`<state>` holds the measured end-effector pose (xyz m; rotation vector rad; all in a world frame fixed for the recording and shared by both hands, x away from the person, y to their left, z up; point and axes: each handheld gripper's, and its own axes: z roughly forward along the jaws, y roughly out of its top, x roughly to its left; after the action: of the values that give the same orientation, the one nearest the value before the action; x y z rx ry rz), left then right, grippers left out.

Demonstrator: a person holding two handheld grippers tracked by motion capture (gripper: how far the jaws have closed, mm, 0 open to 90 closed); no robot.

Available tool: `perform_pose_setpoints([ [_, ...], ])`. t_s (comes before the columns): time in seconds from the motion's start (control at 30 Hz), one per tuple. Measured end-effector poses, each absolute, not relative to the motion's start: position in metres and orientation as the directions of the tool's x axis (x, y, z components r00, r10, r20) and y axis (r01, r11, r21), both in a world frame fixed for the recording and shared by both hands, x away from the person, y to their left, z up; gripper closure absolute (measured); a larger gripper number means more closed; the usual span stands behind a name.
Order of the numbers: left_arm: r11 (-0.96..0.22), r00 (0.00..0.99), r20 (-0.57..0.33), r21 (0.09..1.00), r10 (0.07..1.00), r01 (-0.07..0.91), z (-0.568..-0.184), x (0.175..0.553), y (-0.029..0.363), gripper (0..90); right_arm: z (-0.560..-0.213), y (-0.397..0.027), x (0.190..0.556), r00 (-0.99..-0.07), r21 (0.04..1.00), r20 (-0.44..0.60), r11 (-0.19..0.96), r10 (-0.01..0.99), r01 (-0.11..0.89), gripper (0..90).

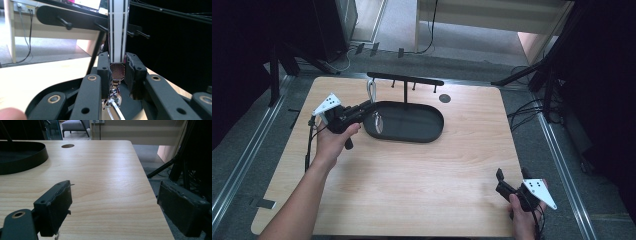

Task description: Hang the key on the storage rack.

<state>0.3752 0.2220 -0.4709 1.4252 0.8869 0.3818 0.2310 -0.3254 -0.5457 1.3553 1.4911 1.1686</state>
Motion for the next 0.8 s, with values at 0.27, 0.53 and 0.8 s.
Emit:
perform_pose_setpoints([
  [0.27,0.17,0.605,-0.325,0.939,0.727,0.3,-0.477,0.394,0.223,75.2,-0.546,-0.326,0.231,-0.115,0.964,0.038,-0.006,0.993,0.266,12.0],
  [0.53,0.191,0.574,-0.357,0.925,0.737,0.329,-0.485,0.404,0.224,75.2,-0.546,-0.326,0.231,-0.117,0.964,0.042,-0.009,0.992,0.264,12.0],
  [0.8,0.217,0.551,-0.383,0.914,0.742,0.342,-0.49,0.41,0.226,75.2,-0.546,-0.326,0.231,-0.113,0.964,0.044,-0.013,0.993,0.264,12.0],
])
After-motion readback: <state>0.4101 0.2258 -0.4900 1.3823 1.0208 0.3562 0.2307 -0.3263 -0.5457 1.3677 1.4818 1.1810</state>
